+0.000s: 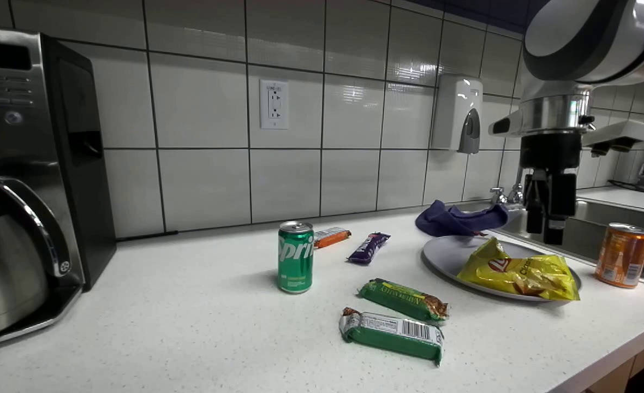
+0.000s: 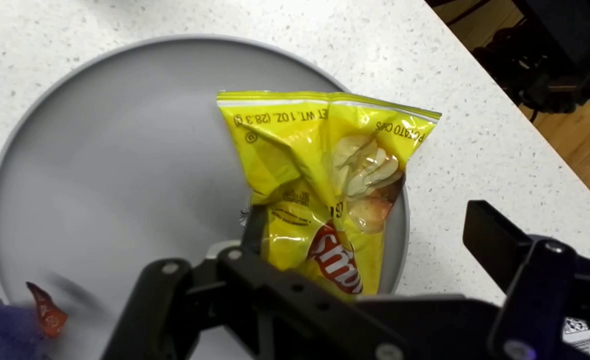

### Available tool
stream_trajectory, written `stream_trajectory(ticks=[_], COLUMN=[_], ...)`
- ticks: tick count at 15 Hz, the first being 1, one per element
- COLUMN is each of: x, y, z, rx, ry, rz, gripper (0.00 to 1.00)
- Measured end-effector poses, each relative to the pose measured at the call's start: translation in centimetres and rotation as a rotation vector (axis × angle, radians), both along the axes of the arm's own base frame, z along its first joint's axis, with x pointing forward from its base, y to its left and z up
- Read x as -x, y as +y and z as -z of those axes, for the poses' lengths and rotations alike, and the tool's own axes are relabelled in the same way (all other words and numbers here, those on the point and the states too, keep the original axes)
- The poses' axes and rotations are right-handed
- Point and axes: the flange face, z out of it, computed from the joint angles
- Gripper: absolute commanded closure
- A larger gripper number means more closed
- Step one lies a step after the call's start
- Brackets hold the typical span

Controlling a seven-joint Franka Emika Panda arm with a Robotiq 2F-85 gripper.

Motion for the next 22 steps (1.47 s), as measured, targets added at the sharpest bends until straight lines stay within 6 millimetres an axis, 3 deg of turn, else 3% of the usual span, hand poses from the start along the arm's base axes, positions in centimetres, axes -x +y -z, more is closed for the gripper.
stream_trajectory(ticks=[9,18,19,20,21,22], x=[-0.9,-2.1,-2.2,-2.4,-2.5,-2.5], y=[1.8,2.3,2.4,2.5,2.6,2.7], z=[1.9,4.8,4.8,4.8,4.7,4.6], rx=[-0.005,0.002,0.003,0.003,0.003,0.004], ry=[-0.012,-0.002,-0.005,-0.007,-0.009,-0.011], rz=[-0.156,-0.189,-0.191,-0.193,-0.196,-0.198], gripper=[0.00,0.00,0.22,0.17,0.35,0.42])
